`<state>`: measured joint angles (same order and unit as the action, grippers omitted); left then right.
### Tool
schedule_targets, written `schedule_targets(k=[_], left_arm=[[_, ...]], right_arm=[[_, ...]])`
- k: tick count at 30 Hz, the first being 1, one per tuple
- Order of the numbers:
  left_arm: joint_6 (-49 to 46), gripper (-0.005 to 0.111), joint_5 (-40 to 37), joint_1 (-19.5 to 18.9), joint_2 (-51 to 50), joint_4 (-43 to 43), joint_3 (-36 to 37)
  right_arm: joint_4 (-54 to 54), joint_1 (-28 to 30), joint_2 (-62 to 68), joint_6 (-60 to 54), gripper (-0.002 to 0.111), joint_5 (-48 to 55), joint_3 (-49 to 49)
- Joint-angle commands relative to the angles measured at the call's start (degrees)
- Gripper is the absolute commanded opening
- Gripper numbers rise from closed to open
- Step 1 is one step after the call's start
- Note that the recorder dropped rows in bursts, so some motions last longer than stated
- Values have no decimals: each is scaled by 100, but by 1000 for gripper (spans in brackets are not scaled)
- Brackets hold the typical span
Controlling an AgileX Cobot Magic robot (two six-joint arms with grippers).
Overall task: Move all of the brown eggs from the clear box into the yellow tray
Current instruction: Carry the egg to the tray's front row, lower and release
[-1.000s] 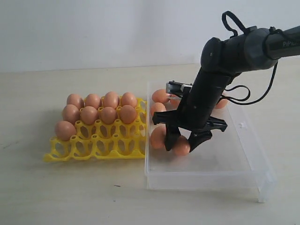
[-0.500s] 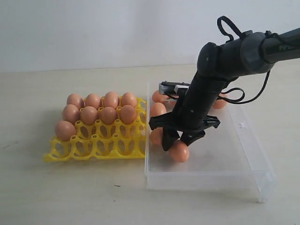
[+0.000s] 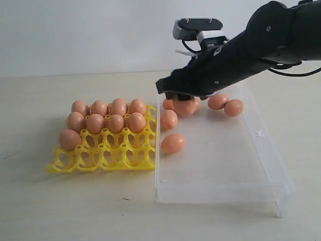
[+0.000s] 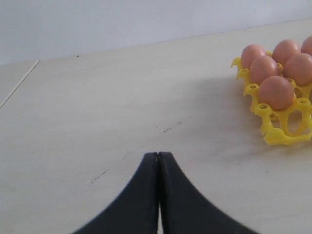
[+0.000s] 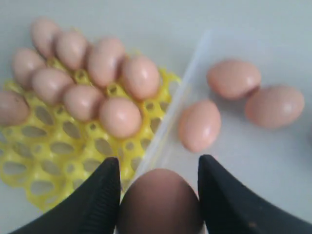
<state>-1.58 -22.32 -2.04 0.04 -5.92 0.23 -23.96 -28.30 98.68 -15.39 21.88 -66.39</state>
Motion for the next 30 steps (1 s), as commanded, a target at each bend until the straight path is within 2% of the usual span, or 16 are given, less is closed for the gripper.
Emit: schedule_targets(k=[1, 7, 13, 17, 23, 30], left_arm=[[31, 0, 52, 34, -4, 14, -23], [31, 0, 52, 34, -4, 14, -23], [31, 0, 52, 34, -4, 14, -23], [31, 0, 52, 34, -4, 14, -23], [31, 0, 52, 34, -4, 14, -23], [31, 0, 52, 34, -4, 14, -23]], right_arm=[[-799, -535, -338, -766, 0, -1520, 430], [-911, -1184, 49, -854, 0, -2725, 441], [-749, -1634, 671, -328, 0, -3683, 349], [366, -1883, 1068, 718, 0, -4167, 148], [2267, -1935, 1559, 2637, 0, -5304, 14], [2645, -1935, 1977, 2705, 0, -5484, -32]])
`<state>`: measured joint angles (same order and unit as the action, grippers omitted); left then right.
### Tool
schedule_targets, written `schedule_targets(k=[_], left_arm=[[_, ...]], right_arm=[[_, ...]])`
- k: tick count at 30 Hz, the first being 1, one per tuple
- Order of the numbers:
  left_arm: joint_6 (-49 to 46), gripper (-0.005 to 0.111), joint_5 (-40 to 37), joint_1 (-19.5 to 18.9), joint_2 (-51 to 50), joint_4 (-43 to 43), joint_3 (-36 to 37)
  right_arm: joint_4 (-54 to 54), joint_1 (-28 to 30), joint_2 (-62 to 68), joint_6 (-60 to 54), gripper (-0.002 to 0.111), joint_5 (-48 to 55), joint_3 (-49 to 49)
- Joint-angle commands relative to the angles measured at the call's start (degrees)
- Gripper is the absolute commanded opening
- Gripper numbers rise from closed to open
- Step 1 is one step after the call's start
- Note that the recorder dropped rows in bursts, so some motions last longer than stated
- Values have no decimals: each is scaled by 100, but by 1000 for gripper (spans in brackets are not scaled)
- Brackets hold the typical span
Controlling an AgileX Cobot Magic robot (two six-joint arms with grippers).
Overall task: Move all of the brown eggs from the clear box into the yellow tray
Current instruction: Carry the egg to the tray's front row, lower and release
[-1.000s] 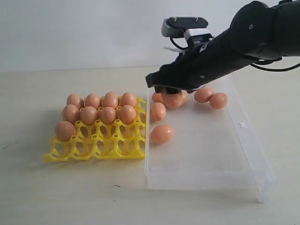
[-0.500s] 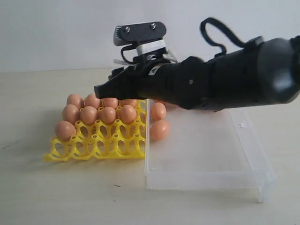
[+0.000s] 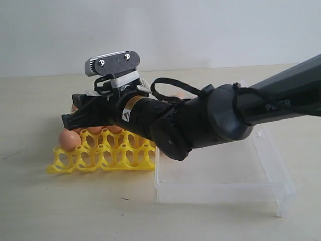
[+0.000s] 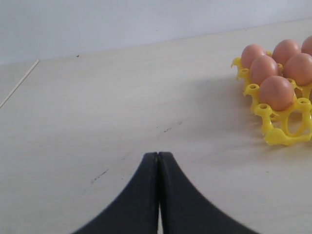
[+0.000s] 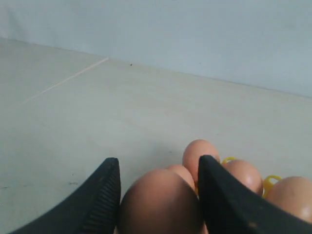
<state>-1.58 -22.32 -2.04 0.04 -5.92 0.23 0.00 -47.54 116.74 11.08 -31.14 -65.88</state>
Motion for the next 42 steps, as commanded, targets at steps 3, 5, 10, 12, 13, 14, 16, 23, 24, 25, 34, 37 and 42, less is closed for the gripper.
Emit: schedule_targets(k=[3, 5, 10, 12, 13, 14, 16, 23, 24, 25, 34, 37, 42], left_arm=[[31, 0, 52, 34, -4, 14, -23], [31, 0, 52, 34, -4, 14, -23], [31, 0, 52, 34, -4, 14, -23], [31, 0, 52, 34, -4, 14, -23], [31, 0, 52, 34, -4, 14, -23], [31, 0, 52, 34, -4, 14, -23], [31, 0, 52, 34, -4, 14, -23], [31, 0, 52, 34, -4, 14, -23], [31, 0, 52, 34, -4, 14, -23], [31, 0, 52, 34, -4, 14, -23], [31, 0, 52, 34, -4, 14, -23], [31, 0, 52, 34, -4, 14, -23], [31, 0, 52, 34, -4, 14, -23]], right_arm=[[693, -11, 373, 51, 0, -183, -291], [992, -11, 506, 51, 0, -173, -456], [1240, -11, 732, 149, 0, -161, -787], [1203, -11, 765, 220, 0, -161, -788], [1168, -11, 781, 220, 0, -161, -788], [1093, -11, 791, 220, 0, -161, -788], [1040, -11, 805, 209, 0, -161, -788], [1040, -1, 804, 209, 0, -161, -788], [1040, 1, 804, 198, 0, -161, -788], [1040, 1, 804, 198, 0, -161, -788], [1040, 1, 867, 200, 0, -135, -788], [763, 1, 914, 219, 0, 157, -822], [617, 39, 925, 200, 0, 794, -1123]])
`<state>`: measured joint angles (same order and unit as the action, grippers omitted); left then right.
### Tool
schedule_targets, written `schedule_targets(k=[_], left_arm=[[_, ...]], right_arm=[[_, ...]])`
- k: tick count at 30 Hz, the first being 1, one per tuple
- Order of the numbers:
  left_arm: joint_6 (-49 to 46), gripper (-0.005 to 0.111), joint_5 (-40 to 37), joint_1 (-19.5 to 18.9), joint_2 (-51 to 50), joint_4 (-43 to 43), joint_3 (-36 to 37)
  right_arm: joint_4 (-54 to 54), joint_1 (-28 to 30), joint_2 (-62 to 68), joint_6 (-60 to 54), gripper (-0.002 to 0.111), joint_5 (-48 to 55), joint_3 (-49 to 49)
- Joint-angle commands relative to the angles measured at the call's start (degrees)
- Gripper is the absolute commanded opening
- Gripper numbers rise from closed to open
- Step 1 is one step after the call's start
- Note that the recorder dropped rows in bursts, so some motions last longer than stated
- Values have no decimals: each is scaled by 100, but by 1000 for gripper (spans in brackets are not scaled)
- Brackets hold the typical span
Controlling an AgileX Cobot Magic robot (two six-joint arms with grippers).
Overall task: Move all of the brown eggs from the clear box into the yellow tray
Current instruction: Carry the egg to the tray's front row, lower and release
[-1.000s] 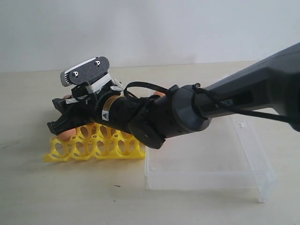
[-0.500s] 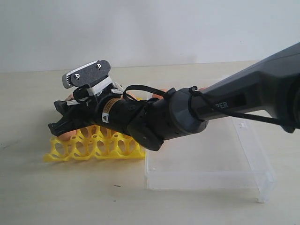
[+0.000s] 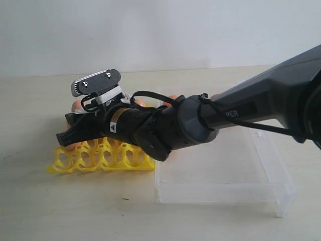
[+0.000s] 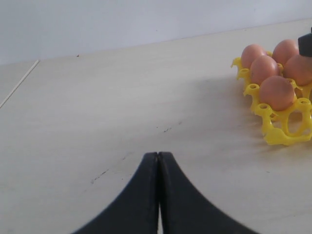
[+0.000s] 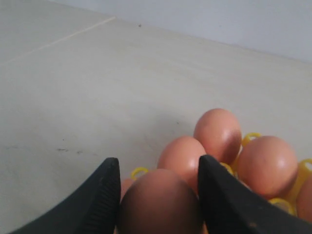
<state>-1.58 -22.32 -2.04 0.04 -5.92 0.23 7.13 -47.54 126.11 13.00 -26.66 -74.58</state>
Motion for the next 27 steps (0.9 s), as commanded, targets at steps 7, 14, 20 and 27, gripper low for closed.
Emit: schedule_targets(k=[7, 14, 20, 27], left_arm=[[31, 0, 52, 34, -4, 14, -23], [31, 0, 52, 34, -4, 14, -23], [31, 0, 52, 34, -4, 14, -23], [31, 0, 52, 34, -4, 14, -23]], right_arm=[[-98, 39, 0, 19, 0, 458, -433], [-98, 39, 285, -20, 0, 443, -473], [-84, 39, 286, -36, 0, 429, -583], [-84, 39, 264, -274, 25, 429, -583]])
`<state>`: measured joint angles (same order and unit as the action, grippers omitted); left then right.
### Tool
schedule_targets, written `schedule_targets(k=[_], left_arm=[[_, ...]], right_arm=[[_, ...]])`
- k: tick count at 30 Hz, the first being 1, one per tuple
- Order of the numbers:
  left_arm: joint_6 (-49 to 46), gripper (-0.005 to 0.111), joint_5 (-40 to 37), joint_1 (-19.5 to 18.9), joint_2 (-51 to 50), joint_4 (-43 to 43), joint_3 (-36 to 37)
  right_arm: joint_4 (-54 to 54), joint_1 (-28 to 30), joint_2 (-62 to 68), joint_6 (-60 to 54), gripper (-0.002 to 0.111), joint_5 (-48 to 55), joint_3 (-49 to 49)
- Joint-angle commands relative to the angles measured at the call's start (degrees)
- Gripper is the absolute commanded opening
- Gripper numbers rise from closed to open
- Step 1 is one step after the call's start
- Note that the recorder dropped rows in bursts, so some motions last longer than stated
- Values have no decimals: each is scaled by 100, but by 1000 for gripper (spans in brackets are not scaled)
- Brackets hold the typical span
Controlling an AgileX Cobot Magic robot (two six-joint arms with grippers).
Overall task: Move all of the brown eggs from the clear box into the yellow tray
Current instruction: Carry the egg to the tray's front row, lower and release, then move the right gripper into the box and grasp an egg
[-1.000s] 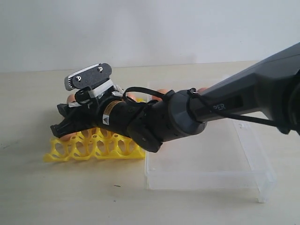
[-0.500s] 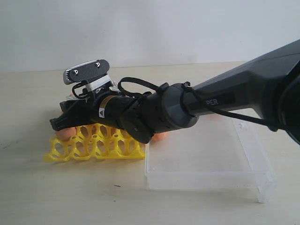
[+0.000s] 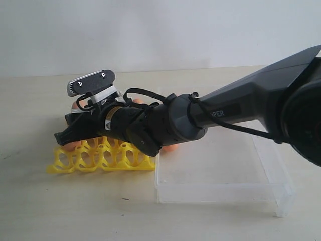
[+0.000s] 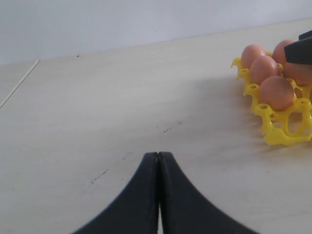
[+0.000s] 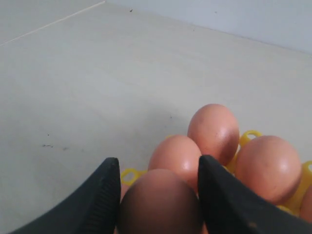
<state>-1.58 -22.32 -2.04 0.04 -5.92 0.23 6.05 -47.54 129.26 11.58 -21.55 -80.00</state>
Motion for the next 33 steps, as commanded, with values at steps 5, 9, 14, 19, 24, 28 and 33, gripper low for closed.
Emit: schedule_targets(k=[5, 9, 14, 19, 24, 28, 33], left_arm=[[31, 0, 52, 34, -4, 14, -23], [31, 0, 52, 34, -4, 14, -23], [31, 0, 52, 34, -4, 14, -23], [31, 0, 52, 34, -4, 14, -23], [31, 0, 52, 34, -4, 14, -23], [31, 0, 52, 34, -4, 14, -23], [31, 0, 52, 34, -4, 14, -23]], right_arm=[[-10, 39, -51, -105, 54, -81, -41], [-105, 39, -64, -105, 60, -92, -41], [-122, 39, -168, -105, 60, -81, -41], [-213, 53, -713, -128, 53, 864, -41], [-212, 224, -1641, -572, 6, 2602, -41], [-212, 518, -2234, -733, 0, 3869, -41], [-272, 1129, -2586, -733, 0, 4767, -41]])
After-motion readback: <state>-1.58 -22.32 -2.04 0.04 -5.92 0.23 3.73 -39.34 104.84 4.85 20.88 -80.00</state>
